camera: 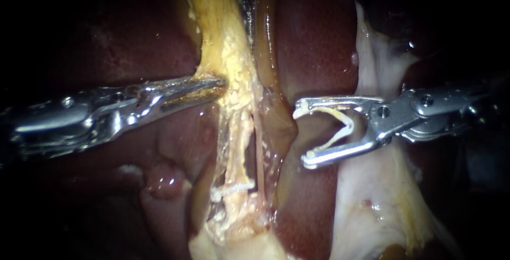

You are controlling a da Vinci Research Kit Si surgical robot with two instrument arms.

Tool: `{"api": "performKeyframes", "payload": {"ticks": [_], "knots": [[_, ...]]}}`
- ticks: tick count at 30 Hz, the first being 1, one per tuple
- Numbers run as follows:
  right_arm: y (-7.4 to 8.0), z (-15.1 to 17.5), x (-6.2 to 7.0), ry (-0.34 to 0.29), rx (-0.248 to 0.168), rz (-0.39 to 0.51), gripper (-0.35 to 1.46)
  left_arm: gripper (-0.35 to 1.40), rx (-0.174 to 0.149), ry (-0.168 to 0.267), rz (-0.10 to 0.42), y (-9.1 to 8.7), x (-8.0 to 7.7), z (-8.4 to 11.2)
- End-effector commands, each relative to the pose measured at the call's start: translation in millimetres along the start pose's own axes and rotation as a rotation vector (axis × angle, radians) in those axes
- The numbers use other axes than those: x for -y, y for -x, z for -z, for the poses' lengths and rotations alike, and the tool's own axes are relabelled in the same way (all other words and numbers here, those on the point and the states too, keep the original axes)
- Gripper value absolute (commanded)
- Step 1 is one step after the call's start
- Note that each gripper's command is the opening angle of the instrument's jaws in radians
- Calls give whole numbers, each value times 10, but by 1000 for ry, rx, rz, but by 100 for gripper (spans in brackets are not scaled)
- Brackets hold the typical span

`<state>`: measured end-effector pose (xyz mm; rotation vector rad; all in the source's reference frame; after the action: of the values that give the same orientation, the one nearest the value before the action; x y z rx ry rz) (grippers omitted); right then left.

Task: Clipping second clip left tube

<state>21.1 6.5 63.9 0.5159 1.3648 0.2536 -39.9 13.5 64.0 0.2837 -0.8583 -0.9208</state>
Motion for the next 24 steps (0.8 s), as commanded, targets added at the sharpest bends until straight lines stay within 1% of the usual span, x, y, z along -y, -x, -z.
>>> {"api": "performKeyframes", "payload": {"ticks": [1,3,5,6,8,13,15,18,20,24], "knots": [[1,-1,1,0,1,0,59,-35,0,-2,-1,1,1,3],[6,-4,3,-1,-2,3,58,-35,-2,-5,2,6,2,9],[17,-12,5,-21,14,-18,58,-35,-9,-13,7,16,4,22],[22,-18,6,-27,28,-38,58,-35,-2,-10,16,23,6,30],[38,-35,8,-48,63,-79,58,-35,17,-7,5,34,9,43],[77,-83,11,-87,118,-153,58,-35,61,-5,-3,57,21,77],[91,-102,10,-99,129,-173,58,-35,71,-5,-10,63,25,87],[107,-122,8,-110,157,-188,57,-35,87,-5,-10,71,33,100],[115,-130,3,-109,173,-195,57,-35,92,-6,-14,74,38,106],[126,-130,-8,-91,186,-199,57,-35,95,-6,-20,75,44,110]]}}
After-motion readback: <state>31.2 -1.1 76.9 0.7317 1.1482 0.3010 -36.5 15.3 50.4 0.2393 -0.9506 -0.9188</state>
